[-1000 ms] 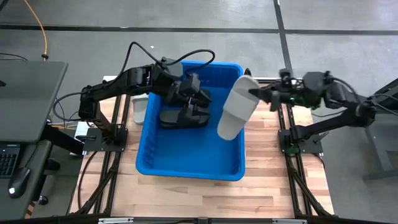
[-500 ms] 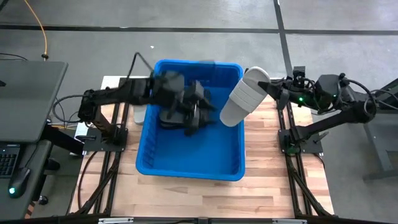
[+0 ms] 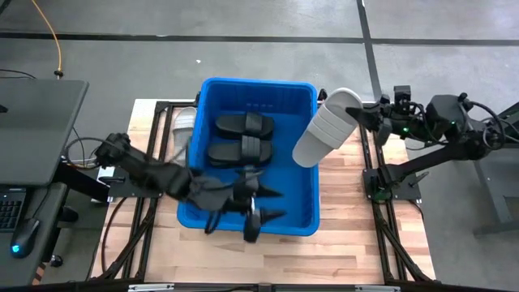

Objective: Pick and place slides into bin
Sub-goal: Put the right white slipper into the bin

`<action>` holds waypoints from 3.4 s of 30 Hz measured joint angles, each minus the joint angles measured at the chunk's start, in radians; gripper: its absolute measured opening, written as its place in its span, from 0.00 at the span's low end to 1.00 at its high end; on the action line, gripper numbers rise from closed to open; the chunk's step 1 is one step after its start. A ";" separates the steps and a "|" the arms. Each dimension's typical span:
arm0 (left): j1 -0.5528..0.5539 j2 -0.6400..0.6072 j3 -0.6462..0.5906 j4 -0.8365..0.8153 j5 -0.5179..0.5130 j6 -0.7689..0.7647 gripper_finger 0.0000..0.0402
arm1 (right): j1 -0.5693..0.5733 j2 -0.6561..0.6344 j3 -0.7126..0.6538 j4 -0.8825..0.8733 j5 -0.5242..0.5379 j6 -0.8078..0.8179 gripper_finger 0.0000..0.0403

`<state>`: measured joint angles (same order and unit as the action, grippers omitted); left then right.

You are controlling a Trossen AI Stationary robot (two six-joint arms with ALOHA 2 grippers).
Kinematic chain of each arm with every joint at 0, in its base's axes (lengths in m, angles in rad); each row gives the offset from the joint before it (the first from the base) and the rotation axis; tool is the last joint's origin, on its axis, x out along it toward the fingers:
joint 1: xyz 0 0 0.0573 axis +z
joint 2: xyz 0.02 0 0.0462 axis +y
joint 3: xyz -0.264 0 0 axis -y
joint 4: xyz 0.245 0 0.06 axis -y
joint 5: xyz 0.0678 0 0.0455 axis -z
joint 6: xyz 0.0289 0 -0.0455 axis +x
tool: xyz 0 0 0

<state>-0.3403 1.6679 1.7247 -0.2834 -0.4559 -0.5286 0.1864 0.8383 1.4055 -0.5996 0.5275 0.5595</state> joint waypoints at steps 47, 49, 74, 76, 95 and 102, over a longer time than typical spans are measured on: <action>0.229 -0.200 -0.598 0.543 -0.014 -0.050 0.61 | 0.079 0.155 0.000 0.362 -0.017 0.004 0.00; 0.229 -0.208 -0.599 0.578 0.011 -0.021 0.61 | 0.104 0.156 0.000 0.337 0.055 -0.012 0.00; 0.215 -0.219 -0.599 0.643 0.196 0.049 0.61 | 0.124 0.175 0.000 0.370 0.064 -0.067 0.00; 0.214 -0.219 -0.599 0.641 0.182 0.050 0.61 | 0.124 0.184 0.000 0.371 0.064 -0.063 0.00; 0.215 -0.230 -0.599 0.585 0.189 0.020 0.09 | 0.185 0.211 -0.001 0.379 0.039 -0.050 0.05; 0.208 -0.289 -0.598 0.426 0.225 -0.001 0.09 | 0.203 0.165 -0.002 0.284 0.038 -0.055 0.21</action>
<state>-0.1326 1.3784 1.1263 0.1424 -0.2314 -0.5300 0.3897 1.0033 1.4031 -0.3158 0.5657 0.5040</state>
